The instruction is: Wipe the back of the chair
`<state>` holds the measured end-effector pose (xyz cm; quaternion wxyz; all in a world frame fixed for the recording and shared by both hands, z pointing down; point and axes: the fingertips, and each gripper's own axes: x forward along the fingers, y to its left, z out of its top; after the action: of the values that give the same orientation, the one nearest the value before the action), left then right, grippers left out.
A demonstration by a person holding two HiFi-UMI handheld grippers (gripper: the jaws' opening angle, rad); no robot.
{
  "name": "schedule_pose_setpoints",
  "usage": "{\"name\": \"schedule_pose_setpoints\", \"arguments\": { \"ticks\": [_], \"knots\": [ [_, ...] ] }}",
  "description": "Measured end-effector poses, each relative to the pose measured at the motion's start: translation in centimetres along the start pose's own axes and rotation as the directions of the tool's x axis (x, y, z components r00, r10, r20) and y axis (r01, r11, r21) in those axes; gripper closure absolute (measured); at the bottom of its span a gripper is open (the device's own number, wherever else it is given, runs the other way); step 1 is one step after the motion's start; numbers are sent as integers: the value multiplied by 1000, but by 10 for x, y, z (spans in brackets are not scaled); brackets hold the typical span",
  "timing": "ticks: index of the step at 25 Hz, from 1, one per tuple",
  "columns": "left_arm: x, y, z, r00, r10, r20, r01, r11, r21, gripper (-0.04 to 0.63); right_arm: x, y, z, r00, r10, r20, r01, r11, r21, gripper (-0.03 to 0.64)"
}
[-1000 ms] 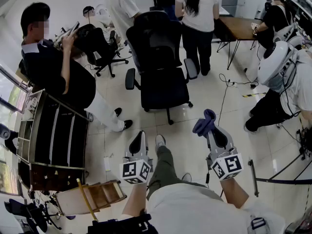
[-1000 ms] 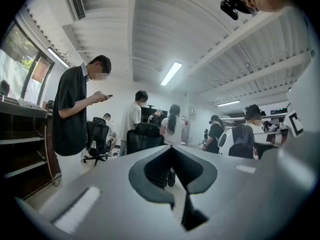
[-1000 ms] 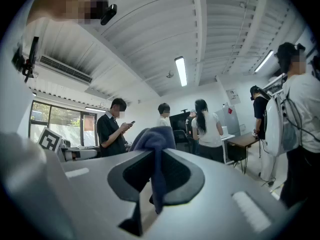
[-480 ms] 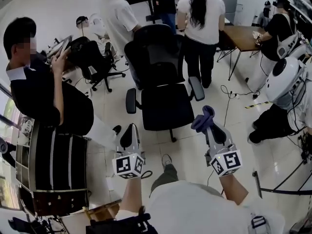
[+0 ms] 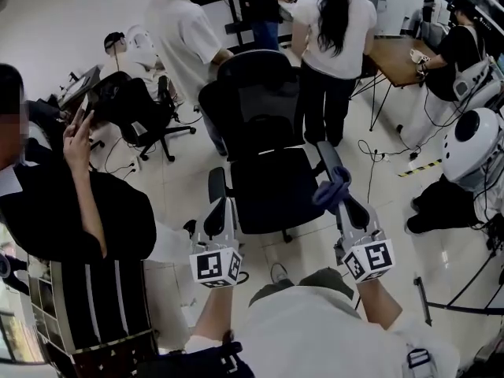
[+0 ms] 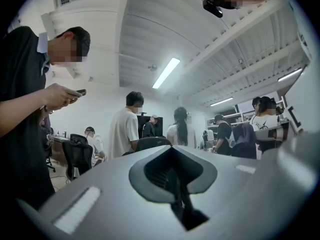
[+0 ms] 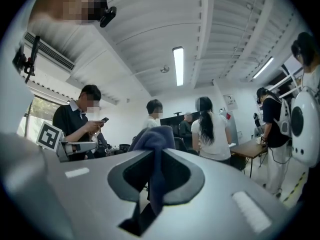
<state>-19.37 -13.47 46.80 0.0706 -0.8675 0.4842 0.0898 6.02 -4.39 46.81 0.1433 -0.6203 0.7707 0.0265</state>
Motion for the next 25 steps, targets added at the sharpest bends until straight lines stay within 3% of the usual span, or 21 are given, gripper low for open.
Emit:
{"name": "schedule_pose_setpoints", "arguments": {
  "ticks": [4,14,21,25],
  "knots": [
    [24,28,-10,1000,-13,-17,12,1000,-27,595,35,9,-10,999,-28,-29,28,1000,-11,577],
    [62,11,-19,999,7,-51,-10,998,-62,595,97,-35,-21,998,39,-51,-39,999,5,578],
    [67,-11,-11,999,19,-33,-20,999,-50,595,295,-69,-114,986,109,-127,-96,990,102,578],
    [42,-14,-20,994,89,-63,-92,995,-38,595,404,-66,-167,965,108,-240,-90,992,85,577]
  ]
}}
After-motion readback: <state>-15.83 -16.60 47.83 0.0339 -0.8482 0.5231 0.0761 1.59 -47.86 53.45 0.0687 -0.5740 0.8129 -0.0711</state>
